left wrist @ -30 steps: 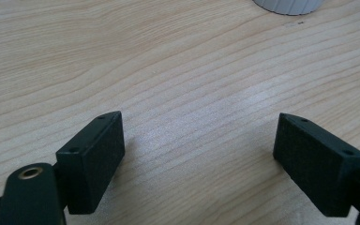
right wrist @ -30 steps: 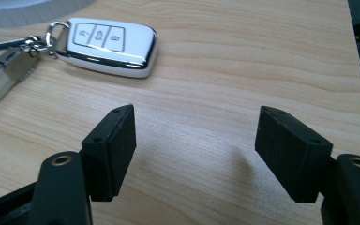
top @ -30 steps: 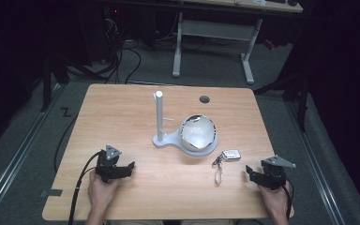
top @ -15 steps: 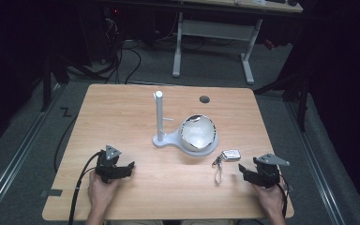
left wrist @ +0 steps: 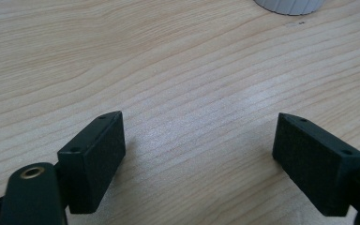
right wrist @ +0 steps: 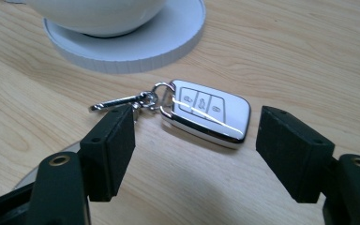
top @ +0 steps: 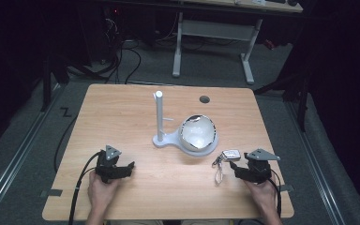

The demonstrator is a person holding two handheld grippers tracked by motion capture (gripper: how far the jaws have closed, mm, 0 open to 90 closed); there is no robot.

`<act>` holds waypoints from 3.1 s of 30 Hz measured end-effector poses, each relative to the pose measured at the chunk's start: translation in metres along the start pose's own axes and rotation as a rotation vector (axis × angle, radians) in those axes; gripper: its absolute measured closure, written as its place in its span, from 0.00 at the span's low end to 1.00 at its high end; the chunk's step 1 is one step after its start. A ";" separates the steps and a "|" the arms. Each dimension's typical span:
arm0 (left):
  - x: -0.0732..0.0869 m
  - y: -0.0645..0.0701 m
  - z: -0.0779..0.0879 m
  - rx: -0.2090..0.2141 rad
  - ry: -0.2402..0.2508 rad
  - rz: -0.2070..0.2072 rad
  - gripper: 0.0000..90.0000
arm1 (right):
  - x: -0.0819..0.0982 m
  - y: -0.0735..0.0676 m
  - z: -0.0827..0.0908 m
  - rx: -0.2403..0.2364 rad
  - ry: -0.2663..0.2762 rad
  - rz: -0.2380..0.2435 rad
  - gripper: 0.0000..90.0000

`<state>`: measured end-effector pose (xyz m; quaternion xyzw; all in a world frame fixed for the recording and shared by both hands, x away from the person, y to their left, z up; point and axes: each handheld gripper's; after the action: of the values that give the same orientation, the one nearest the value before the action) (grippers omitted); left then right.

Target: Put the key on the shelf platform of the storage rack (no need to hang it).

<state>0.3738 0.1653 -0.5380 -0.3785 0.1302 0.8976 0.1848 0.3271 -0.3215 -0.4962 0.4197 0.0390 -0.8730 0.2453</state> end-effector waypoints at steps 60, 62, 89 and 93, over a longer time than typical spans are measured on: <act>0.000 0.000 0.000 -0.001 0.000 0.000 0.20 | -0.007 -0.032 -0.041 -0.063 -0.127 -0.014 0.86; 0.000 0.000 0.000 -0.001 0.000 0.000 0.20 | -0.007 -0.032 -0.040 -0.063 -0.124 -0.012 0.86; 0.000 0.000 0.000 -0.001 0.001 0.000 0.20 | -0.034 -0.003 0.009 -0.122 0.056 -0.046 0.87; 0.000 0.000 0.000 -0.001 0.001 -0.001 0.20 | -0.040 0.000 0.015 -0.120 0.075 -0.036 0.87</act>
<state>0.3734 0.1653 -0.5379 -0.3788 0.1298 0.8975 0.1850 0.3371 -0.3098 -0.4566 0.4358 0.1080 -0.8571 0.2527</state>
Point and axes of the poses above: each handheld gripper's, and its own axes: z roughly backward along the jaws, x roughly out of its underside, y roughly to its right, and after that the axes turned 6 degrees about z, right-handed
